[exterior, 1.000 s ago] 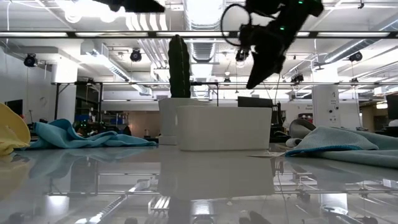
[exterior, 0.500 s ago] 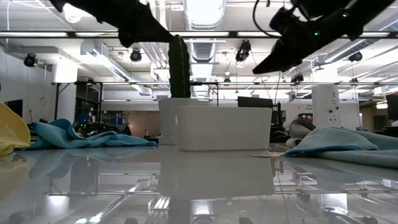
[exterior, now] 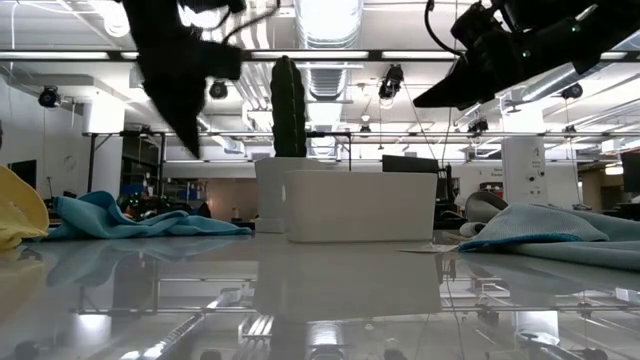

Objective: Fold microfiber towels
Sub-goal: Fold the dark blue towel

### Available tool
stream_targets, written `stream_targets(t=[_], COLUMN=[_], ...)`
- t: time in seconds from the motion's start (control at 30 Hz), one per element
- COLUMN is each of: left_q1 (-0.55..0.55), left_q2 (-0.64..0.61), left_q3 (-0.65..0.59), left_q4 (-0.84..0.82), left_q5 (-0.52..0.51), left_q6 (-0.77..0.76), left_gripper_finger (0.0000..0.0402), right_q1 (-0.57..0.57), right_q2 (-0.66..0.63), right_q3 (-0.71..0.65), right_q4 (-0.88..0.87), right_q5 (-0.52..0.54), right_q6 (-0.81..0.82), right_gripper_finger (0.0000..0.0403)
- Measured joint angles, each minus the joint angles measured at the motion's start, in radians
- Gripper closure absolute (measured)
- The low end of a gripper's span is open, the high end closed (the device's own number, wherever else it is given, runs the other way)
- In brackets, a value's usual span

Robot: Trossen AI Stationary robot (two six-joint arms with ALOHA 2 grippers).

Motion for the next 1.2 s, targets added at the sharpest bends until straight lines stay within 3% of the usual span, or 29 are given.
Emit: stream_targets(t=[0.17,0.4,0.53,0.8,1.2], left_q1=[0.086,0.286,0.379,0.462,0.462], left_q2=[0.01,0.01,0.01,0.02,0.108], left_q3=[-0.038,-0.133,-0.172,-0.18,-0.181], left_q4=[-0.15,-0.064,0.074,0.107,0.108], left_q5=[-0.002,-0.072,-0.072,-0.08,-0.114], left_q6=[0.201,0.471,0.576,0.616,0.633], left_gripper_finger=[0.0402,0.0397,0.0364,0.0295,0.029], right_q1=[0.0,0.0,0.0,0.0,0.0], right_q2=[0.006,0.008,0.008,0.008,0.008], right_q3=[-0.002,-0.011,-0.018,-0.031,-0.043], right_q4=[-0.001,0.0,0.0,0.003,0.006], right_q5=[0.0,0.0,0.0,0.0,0.0], right_q6=[0.0,0.008,0.023,0.037,0.052], right_gripper_finger=[0.0394,0.0394,0.0394,0.0394,0.0394])
